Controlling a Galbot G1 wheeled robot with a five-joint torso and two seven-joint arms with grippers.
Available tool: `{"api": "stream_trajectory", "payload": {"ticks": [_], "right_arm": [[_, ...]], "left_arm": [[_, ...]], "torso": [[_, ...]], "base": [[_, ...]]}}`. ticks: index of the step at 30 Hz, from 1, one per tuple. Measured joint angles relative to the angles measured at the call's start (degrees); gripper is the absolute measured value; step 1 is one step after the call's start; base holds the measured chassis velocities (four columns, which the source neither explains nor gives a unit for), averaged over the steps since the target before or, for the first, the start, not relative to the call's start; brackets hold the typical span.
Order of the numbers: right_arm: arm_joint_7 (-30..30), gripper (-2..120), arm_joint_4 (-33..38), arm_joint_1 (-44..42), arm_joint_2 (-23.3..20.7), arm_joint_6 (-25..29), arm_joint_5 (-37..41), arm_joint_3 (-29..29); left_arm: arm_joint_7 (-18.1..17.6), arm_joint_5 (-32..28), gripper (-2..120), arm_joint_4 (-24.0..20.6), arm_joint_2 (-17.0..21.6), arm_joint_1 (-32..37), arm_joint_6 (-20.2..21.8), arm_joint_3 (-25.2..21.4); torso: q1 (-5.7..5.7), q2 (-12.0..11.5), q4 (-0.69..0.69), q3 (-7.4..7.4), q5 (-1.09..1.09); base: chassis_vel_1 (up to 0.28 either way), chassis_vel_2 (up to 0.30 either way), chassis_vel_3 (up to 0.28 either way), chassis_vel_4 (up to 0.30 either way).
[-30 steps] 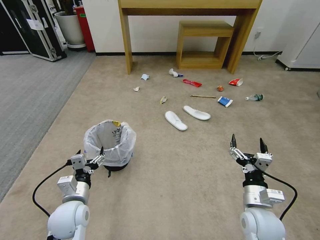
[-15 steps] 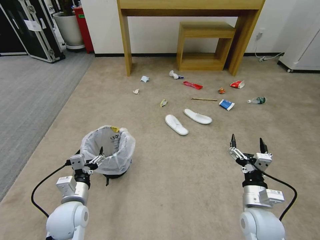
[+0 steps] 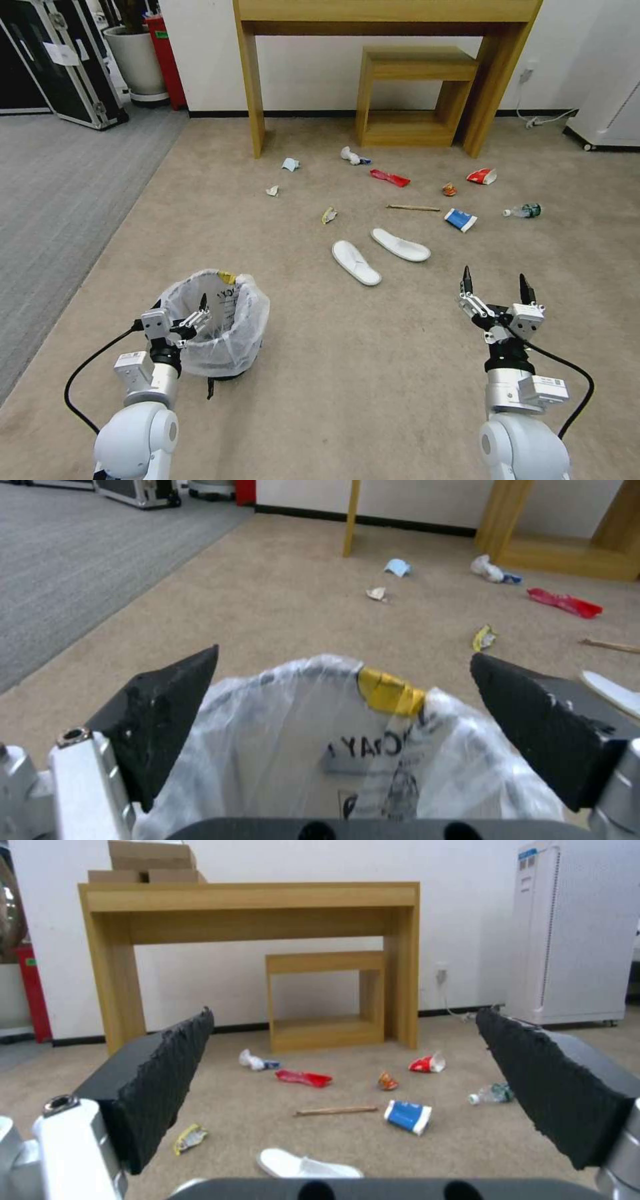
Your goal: Pick up the trash bin and place the garbage on the floor into it.
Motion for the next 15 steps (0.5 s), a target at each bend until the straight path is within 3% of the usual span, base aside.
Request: {"api": "stream_trajectory", "payload": {"ticks": [7,15], "right_arm": [[0.14,100,0.00,-0.06,0.06,0.27,-0.01,-0.44],[0.45,100,0.19,-0.23,0.03,0.52,0.73,-1.05]], "left_arm": [[0.00,0.02,100,0.13,0.09,0.00,-0.01,0.00],[-0.66,-1.97,100,0.17,1.33,0.00,0.99,-0.15]], "torso": [[0.00,0.00,0.00,0.00,0.00],[0.00,0.00,0.00,0.00,-0.01]], "base": [[-0.115,0.110,0.112,-0.103],[-0.036,0.058,0.028,-0.040]]}}
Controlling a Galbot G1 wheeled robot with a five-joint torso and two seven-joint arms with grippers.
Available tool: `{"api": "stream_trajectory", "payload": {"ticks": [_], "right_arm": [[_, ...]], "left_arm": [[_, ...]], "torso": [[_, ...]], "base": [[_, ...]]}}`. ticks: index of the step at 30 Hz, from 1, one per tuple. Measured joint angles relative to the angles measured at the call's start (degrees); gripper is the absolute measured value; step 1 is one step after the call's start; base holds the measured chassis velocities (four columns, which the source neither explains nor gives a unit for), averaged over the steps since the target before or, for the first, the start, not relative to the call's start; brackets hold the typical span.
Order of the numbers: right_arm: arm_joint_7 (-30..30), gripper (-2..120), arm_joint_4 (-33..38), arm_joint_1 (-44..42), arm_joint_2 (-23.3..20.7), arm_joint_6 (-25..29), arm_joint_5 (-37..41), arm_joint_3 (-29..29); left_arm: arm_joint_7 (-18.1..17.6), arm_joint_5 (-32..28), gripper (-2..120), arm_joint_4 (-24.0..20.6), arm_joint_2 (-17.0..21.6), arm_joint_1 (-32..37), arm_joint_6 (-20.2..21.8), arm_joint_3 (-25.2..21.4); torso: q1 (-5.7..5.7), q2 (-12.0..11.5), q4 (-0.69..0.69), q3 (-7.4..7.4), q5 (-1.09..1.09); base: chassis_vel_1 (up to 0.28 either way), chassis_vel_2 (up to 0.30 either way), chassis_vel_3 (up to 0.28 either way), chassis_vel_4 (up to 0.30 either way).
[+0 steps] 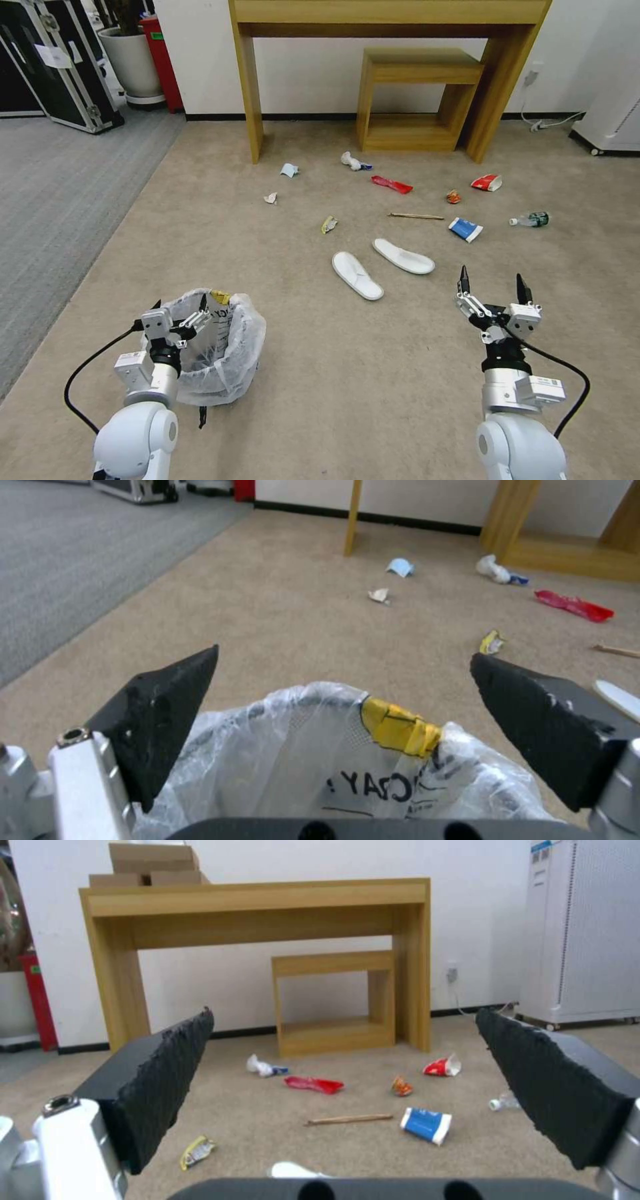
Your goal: Pick up the trash bin and place the garbage on the floor into it.
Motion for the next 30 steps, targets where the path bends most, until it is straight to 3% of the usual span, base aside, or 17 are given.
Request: {"api": "stream_trajectory", "payload": {"ticks": [3,5,7,8,9,11,13,15,17,19,30], "right_arm": [[0.10,100,0.14,-0.16,-0.13,0.16,0.37,0.00],[0.10,100,0.15,-0.43,-0.26,0.59,0.55,0.10],[0.09,100,0.15,-0.48,-0.28,0.65,0.55,0.12],[0.08,100,0.14,-0.57,-0.30,0.83,0.59,0.18],[0.08,100,0.14,-0.57,-0.30,0.83,0.59,0.18],[0.05,100,-0.03,-0.59,-0.32,1.20,0.62,0.26],[0.05,100,-0.07,-0.59,-0.33,1.24,0.62,0.27],[0.05,100,-0.18,-0.59,-0.37,1.31,0.65,0.32],[0.05,100,-0.19,-0.59,-0.37,1.32,0.66,0.33],[0.05,100,-0.18,-0.48,-0.46,1.29,0.80,0.52],[-0.02,100,-0.97,-0.04,-0.42,1.38,1.26,0.92]], "left_arm": [[-1.41,-3.34,100,0.10,1.69,-0.07,1.56,-0.39],[-3.71,-8.50,100,0.25,5.55,0.23,3.74,-0.70],[-4.11,-9.31,100,0.25,6.27,0.30,3.99,-0.73],[-6.16,-13.03,100,0.24,9.90,0.69,4.84,-0.90],[-6.16,-13.03,100,0.24,9.90,0.69,4.84,-0.90],[-8.58,-17.70,100,0.00,15.33,1.36,5.68,-1.16],[-9.39,-19.05,100,-0.03,16.67,1.54,5.97,-1.16],[-13.36,-26.04,100,-0.23,21.24,2.37,7.92,-0.96],[-14.19,-27.19,100,-0.34,21.79,2.50,8.50,-0.85],[-18.15,-33.50,100,-0.93,25.01,3.28,11.73,-0.13],[-23.03,-42.84,100,0.75,32.59,2.68,15.41,3.40]], "torso": [[0.00,0.00,0.00,-0.01,0.00],[0.00,0.00,0.00,0.00,-0.01],[0.00,0.00,0.00,0.00,-0.01],[0.00,0.00,0.00,0.00,-0.01],[0.00,0.00,0.00,0.00,-0.01],[0.00,0.00,0.00,0.00,0.00],[0.00,0.00,0.00,0.00,0.00],[0.00,0.00,0.00,0.00,0.00],[0.00,0.00,0.01,0.00,-0.01],[0.00,0.00,0.00,0.00,0.00],[0.00,0.00,0.00,0.00,0.00]], "base": [[0.000,0.000,0.000,0.000],[0.000,0.000,0.000,0.000],[0.000,0.000,0.000,0.000],[0.000,0.000,0.000,0.000],[0.000,0.000,0.000,0.000],[0.000,0.000,0.000,0.000],[0.000,0.000,0.000,0.000],[0.000,0.000,0.000,0.000],[0.000,0.000,0.000,0.000],[0.000,0.000,0.000,0.000],[0.000,0.000,0.000,0.000]]}}
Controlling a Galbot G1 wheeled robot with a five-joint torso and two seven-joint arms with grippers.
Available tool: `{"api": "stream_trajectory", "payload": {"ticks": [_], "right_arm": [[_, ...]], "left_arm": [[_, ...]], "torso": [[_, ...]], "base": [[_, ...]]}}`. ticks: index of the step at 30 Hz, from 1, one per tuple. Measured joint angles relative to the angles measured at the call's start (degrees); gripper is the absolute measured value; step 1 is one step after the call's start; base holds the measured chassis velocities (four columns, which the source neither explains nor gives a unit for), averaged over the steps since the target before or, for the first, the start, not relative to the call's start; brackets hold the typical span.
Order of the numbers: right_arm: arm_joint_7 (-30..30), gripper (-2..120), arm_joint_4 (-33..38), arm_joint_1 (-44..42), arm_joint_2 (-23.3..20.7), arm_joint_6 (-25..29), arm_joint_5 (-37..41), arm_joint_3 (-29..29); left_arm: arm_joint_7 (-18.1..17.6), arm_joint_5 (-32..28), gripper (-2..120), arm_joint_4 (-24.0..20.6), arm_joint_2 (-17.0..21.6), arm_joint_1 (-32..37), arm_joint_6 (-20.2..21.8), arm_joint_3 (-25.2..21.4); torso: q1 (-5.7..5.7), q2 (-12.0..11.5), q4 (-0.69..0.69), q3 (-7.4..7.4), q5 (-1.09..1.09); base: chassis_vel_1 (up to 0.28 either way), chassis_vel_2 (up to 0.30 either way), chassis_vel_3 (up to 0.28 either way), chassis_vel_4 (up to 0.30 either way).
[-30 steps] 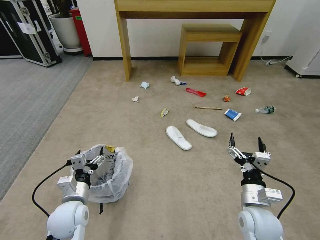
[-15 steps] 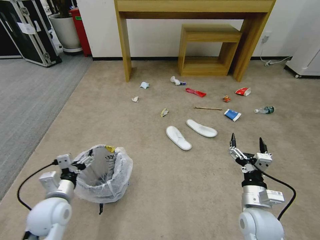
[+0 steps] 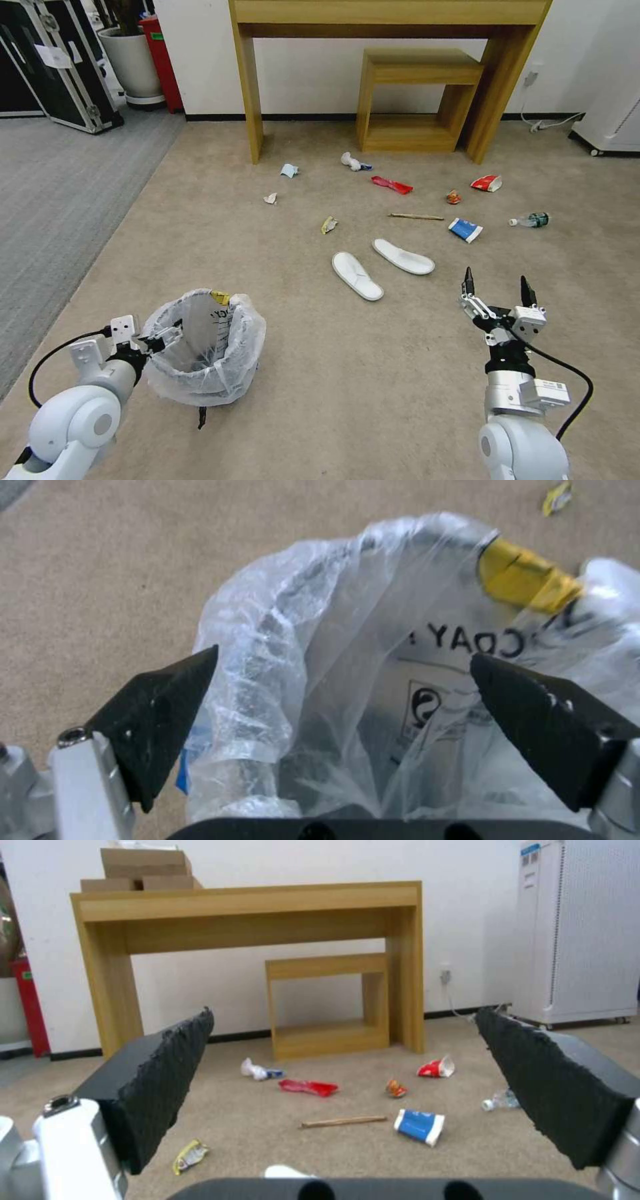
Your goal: Pick up the trash bin and place the garbage on the floor into it.
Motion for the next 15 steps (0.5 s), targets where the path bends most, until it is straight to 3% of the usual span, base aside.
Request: {"api": "stream_trajectory", "payload": {"ticks": [6,8,15], "right_arm": [[-0.02,100,-0.26,0.13,-0.07,0.19,0.18,0.54],[-0.05,100,-0.43,-0.03,-0.23,0.42,0.28,1.05],[-0.16,100,-0.49,-0.38,0.11,0.81,0.22,1.24]], "left_arm": [[-0.58,-3.11,100,1.85,3.42,-1.05,0.45,1.14],[-0.53,-3.80,100,3.55,6.43,-1.74,0.46,1.89],[-0.13,-5.95,100,6.14,9.49,-2.31,0.16,3.24]], "torso": [[0.00,0.00,0.00,0.00,0.00],[0.00,0.00,0.00,0.00,0.00],[0.01,0.00,0.00,0.00,0.00]], "base": [[0.000,0.000,0.000,0.000],[0.000,0.000,0.000,0.000],[0.000,0.000,0.000,0.000]]}}
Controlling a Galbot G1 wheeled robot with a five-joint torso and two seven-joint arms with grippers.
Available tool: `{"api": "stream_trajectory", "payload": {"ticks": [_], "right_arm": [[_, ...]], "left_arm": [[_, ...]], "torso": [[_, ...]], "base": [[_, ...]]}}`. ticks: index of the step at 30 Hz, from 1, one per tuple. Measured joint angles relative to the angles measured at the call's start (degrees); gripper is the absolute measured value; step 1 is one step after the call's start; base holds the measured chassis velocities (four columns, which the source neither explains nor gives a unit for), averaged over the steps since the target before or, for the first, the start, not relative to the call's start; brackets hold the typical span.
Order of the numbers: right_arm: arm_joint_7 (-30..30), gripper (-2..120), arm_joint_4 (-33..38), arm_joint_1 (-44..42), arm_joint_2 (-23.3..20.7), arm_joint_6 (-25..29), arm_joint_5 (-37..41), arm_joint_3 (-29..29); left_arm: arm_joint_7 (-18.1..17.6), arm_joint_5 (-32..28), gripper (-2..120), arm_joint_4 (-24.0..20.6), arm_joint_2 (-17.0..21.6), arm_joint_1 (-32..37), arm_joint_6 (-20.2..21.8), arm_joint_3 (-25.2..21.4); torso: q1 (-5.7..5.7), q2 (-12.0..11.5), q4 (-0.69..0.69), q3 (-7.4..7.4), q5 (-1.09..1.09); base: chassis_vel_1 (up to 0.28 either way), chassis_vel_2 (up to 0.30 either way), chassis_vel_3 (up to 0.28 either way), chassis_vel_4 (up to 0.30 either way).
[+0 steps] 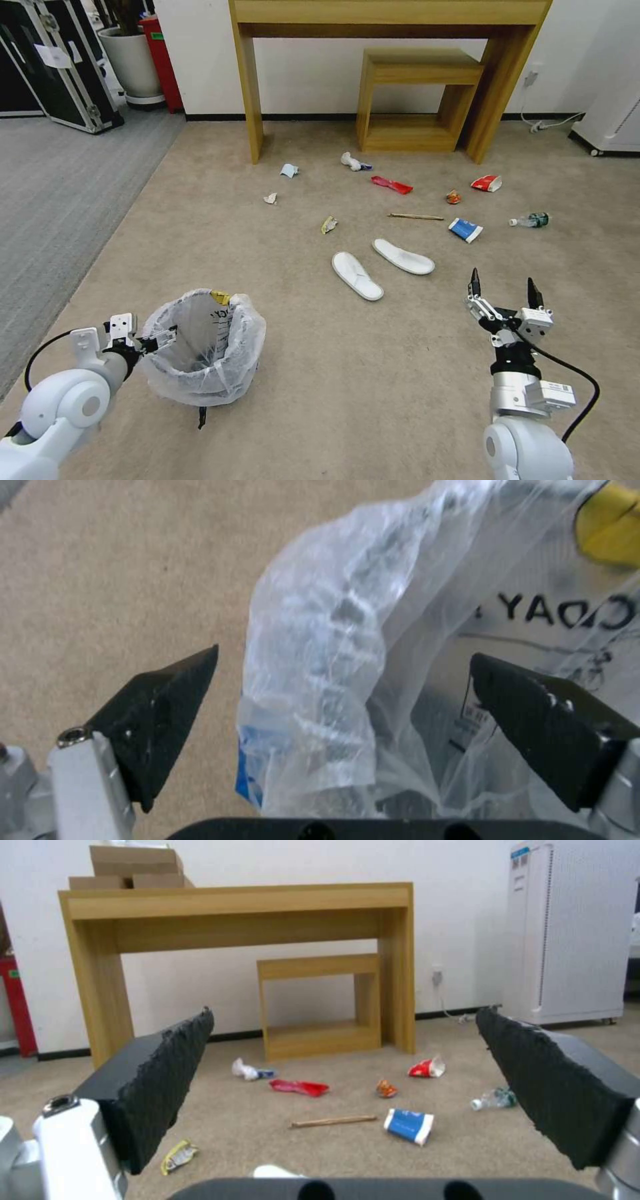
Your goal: Pick up the trash bin and place the garbage on the floor into it.
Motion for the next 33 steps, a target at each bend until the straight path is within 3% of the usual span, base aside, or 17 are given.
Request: {"api": "stream_trajectory", "payload": {"ticks": [19,28,33], "right_arm": [[-0.09,100,-0.09,-0.47,0.52,0.63,-0.46,0.39],[-0.14,100,-0.63,-0.36,0.51,0.87,-0.49,0.48],[-0.15,100,-1.07,-0.10,0.31,1.08,-0.45,0.55]], "left_arm": [[0.25,-1.24,98,5.51,2.87,-3.53,-0.45,5.74],[0.04,-1.27,89,6.45,3.31,-4.30,-0.66,7.63],[-0.30,-1.25,77,6.84,3.46,-4.92,-0.69,8.41]], "torso": [[0.00,0.00,0.00,0.00,0.00],[-0.01,0.01,0.00,-0.01,0.03],[0.00,0.01,0.00,-0.01,0.04]], "base": [[0.000,0.000,0.000,0.000],[0.000,0.000,0.000,0.000],[0.000,0.000,0.000,0.000]]}}
